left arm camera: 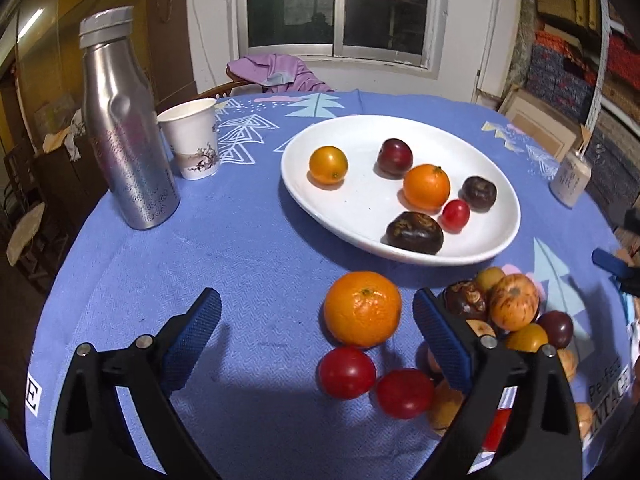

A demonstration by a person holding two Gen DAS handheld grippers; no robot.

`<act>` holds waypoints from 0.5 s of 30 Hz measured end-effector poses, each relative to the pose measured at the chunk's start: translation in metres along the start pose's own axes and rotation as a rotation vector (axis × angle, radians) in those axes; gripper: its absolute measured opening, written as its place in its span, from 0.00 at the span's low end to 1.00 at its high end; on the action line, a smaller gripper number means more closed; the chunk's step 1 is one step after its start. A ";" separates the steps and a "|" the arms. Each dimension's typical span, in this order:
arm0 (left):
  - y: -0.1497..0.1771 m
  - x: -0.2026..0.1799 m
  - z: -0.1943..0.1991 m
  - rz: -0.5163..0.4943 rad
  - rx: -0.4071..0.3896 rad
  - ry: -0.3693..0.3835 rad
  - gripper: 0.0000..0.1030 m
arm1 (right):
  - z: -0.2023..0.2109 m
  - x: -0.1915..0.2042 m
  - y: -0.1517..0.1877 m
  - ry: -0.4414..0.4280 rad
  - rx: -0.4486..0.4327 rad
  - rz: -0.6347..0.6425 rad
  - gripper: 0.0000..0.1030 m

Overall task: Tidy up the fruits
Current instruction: 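Move the left gripper onto the orange on the tablecloth and close it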

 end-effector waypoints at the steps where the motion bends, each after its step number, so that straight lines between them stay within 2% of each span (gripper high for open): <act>1: 0.001 -0.003 -0.002 -0.014 0.006 -0.008 0.92 | 0.000 -0.001 0.000 -0.002 0.003 -0.004 0.93; 10: 0.006 -0.010 -0.022 -0.064 0.042 -0.045 0.92 | -0.005 0.005 0.004 -0.006 0.037 0.003 0.93; 15: 0.006 -0.009 -0.027 -0.057 0.048 -0.028 0.92 | -0.005 0.002 0.003 -0.001 0.037 -0.008 0.93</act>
Point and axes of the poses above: each gripper's, at about its wrist camera, not at the fingertips, and z roughly against the way its jaws point, x to its left, y to its underside, the point moved 3 cm from there along -z, roughly the way its jaws point, and after that the axes turned 5 degrees about -z, right-handed, at the moved point
